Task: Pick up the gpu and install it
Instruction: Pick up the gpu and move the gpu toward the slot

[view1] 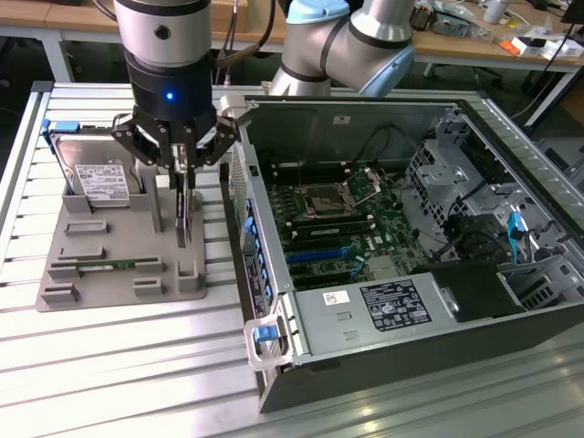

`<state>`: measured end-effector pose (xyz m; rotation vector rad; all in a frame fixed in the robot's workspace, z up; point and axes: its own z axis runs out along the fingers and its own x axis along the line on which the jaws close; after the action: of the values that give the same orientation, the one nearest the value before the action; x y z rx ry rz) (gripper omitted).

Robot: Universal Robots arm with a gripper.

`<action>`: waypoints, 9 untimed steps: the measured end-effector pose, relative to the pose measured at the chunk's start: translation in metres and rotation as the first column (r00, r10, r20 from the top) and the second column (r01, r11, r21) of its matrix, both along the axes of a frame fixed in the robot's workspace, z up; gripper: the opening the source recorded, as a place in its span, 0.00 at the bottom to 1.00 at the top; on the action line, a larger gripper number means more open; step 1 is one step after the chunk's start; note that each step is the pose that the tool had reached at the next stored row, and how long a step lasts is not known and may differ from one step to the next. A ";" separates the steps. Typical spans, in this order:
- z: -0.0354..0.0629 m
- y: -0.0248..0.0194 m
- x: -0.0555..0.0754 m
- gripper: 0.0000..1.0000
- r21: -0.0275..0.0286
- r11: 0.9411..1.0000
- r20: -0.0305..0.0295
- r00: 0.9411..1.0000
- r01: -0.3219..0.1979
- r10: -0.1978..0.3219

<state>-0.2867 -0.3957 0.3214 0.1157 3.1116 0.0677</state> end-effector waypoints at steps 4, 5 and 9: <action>0.0045 0.0000 0.000 0.26 0.000 1.000 0.000 1.000 0.000 0.000; 0.0061 0.0000 0.000 0.26 0.000 1.000 0.000 1.000 0.000 0.000; 0.0090 0.0000 0.000 0.26 0.000 1.000 0.000 1.000 0.000 0.000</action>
<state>-0.2867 -0.3958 0.3304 0.1156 3.1115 0.0681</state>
